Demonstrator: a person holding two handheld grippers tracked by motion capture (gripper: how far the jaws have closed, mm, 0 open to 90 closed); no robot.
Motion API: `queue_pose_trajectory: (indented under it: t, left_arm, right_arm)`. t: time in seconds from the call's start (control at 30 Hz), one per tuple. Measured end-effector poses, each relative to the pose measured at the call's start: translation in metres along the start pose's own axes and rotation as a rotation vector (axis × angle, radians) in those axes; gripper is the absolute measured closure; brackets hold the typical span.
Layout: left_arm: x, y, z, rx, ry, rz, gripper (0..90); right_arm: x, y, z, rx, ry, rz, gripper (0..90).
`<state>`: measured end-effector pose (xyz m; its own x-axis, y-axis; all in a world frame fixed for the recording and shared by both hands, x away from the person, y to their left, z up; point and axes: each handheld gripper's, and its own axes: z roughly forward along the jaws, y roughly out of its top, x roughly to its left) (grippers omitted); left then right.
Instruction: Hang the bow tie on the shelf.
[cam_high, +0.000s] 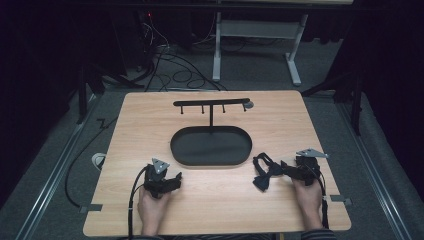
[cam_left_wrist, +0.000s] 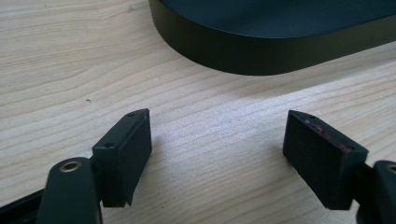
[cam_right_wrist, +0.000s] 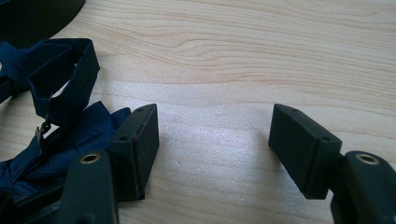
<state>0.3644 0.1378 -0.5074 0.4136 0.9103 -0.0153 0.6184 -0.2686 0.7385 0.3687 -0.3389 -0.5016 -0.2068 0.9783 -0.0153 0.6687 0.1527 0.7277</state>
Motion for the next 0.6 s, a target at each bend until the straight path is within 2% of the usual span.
queue_pose_trajectory:
  t: [0.43,0.47,0.6]
  left_arm:
    - [-0.0007,-0.0001,-0.0002,0.001,0.000,0.005,24.0]
    - [-0.0016,-0.0004,-0.0006,0.002,-0.010,0.014,24.0]
    - [-0.0024,-0.0007,-0.0007,0.000,-0.019,0.022,23.9]
  right_arm:
    - [0.0010,-0.0001,0.0000,-0.002,-0.004,0.004,35.6]
    - [0.0021,0.0001,-0.0001,-0.002,-0.001,-0.001,38.1]
    - [0.0040,0.0001,0.0000,-0.005,-0.008,0.003,38.3]
